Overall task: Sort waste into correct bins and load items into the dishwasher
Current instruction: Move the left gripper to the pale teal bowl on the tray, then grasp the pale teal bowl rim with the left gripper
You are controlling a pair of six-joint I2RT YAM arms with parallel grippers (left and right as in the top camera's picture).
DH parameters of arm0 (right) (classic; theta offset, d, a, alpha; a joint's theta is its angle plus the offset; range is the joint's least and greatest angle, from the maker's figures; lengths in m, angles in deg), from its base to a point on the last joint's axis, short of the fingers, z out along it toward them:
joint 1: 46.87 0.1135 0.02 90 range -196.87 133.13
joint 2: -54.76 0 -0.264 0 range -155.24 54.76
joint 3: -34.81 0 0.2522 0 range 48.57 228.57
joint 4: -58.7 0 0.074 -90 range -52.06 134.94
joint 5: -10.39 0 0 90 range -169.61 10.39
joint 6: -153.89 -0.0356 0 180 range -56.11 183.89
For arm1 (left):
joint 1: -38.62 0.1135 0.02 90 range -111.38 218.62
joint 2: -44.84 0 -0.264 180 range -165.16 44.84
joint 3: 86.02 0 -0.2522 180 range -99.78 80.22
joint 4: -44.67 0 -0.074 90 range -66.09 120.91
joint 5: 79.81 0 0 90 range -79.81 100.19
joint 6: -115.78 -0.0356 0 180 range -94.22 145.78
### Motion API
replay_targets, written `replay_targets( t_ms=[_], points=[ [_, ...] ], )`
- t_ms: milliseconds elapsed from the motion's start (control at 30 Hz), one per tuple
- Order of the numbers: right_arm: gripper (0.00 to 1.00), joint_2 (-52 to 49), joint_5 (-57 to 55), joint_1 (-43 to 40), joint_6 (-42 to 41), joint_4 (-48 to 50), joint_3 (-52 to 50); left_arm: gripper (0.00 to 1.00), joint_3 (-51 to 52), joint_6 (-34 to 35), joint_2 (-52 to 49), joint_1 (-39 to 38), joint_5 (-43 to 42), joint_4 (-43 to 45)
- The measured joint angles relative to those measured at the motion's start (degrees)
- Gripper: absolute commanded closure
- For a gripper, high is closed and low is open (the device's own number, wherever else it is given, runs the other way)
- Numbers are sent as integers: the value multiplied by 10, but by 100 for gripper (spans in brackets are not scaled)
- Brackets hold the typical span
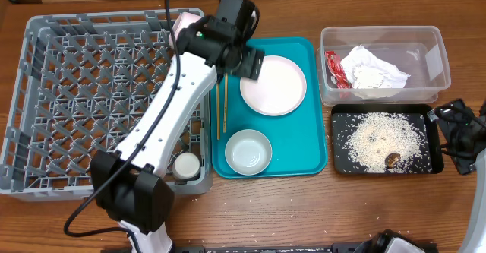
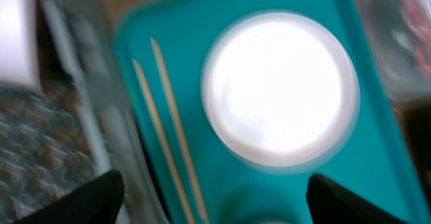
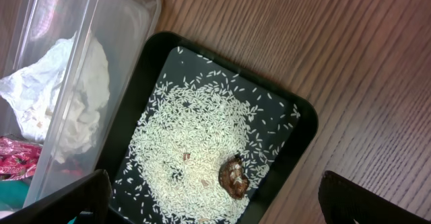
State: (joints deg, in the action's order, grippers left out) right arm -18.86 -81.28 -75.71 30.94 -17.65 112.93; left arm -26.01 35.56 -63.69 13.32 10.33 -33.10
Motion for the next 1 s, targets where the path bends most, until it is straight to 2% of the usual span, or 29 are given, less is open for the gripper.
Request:
replay_targets(
  t_ms=[100,200,333,500,567,667,800,833,967,1000],
  points=[
    [0,0,0,0,0,0,0,12,18,10,-4,-6,-51,-64],
    [0,0,0,0,0,0,0,12,68,5,-10,-19,-80,-74],
    [0,0,0,0,0,0,0,14,162,-21,-13,-31,-100,-23],
    [0,0,0,0,0,0,0,23,250,-62,-14,-31,-109,68],
    [0,0,0,0,0,0,0,31,272,-71,-15,-31,-108,100],
    [0,0,0,0,0,0,0,51,296,-82,-15,-31,-103,139],
    [0,0,0,0,0,0,0,58,315,-89,-15,-31,-89,159],
    [0,0,0,0,0,0,0,62,320,-89,-15,-31,-85,160],
    [0,0,0,0,0,0,0,96,339,-92,-15,-31,-78,158],
    [0,0,0,0,0,0,0,96,341,-94,-15,-31,-76,158]
  ],
)
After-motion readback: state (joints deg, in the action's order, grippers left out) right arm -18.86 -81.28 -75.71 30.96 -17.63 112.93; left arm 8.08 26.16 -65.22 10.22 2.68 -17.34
